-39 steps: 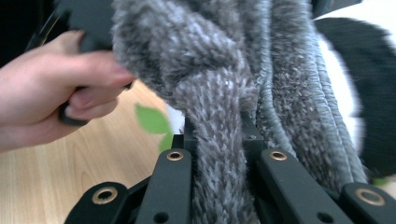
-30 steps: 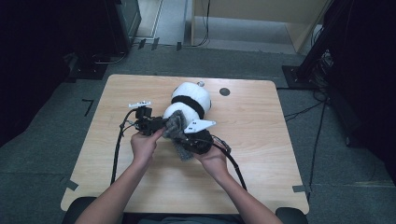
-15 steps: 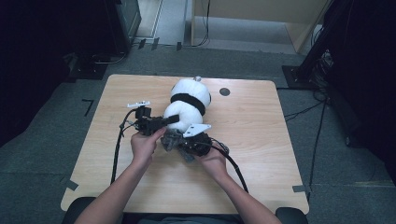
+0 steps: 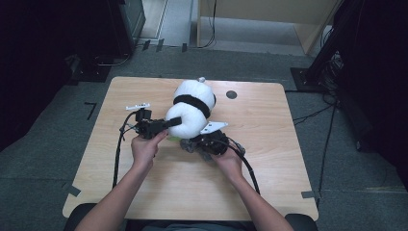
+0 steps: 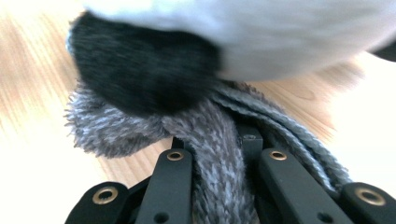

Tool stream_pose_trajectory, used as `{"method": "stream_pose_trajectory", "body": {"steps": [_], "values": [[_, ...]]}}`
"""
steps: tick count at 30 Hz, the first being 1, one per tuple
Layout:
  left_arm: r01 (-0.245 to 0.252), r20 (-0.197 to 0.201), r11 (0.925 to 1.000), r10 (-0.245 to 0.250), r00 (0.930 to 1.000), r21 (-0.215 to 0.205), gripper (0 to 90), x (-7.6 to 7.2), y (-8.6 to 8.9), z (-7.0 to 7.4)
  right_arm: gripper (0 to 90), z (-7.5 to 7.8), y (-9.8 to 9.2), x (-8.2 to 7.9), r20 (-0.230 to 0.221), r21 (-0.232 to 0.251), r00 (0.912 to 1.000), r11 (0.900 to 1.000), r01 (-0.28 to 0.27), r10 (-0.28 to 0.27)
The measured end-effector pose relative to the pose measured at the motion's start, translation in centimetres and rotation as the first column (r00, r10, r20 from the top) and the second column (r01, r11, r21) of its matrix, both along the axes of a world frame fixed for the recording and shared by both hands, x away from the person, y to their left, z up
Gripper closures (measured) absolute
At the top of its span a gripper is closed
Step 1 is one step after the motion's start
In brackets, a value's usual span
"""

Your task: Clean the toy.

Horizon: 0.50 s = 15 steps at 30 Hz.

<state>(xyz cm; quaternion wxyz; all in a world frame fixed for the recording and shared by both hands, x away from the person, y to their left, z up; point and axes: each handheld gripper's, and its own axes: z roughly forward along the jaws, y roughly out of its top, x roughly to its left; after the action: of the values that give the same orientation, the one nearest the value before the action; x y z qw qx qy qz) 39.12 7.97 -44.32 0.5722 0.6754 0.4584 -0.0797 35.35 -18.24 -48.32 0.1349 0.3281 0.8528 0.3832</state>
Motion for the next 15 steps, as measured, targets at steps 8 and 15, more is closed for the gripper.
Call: {"method": "stream_pose_trajectory", "body": {"steps": [8, 15], "values": [[-0.008, 0.018, 0.9997, 0.008, 0.9998, 0.021, 57.4, 0.1, 0.5, 0.2, 80.8, 0.5, -1.7, 0.6, -0.012, 0.016, 0.9986, 0.999, 0.052, -0.052], [-0.007, 0.042, 0.9986, 0.005, 0.9991, 0.052, 57.3, 0.1, 0.9, 0.3, 80.8, 1.1, -3.1, 1.2, -0.047, 0.026, 0.996, 0.997, 0.077, -0.076]]}}
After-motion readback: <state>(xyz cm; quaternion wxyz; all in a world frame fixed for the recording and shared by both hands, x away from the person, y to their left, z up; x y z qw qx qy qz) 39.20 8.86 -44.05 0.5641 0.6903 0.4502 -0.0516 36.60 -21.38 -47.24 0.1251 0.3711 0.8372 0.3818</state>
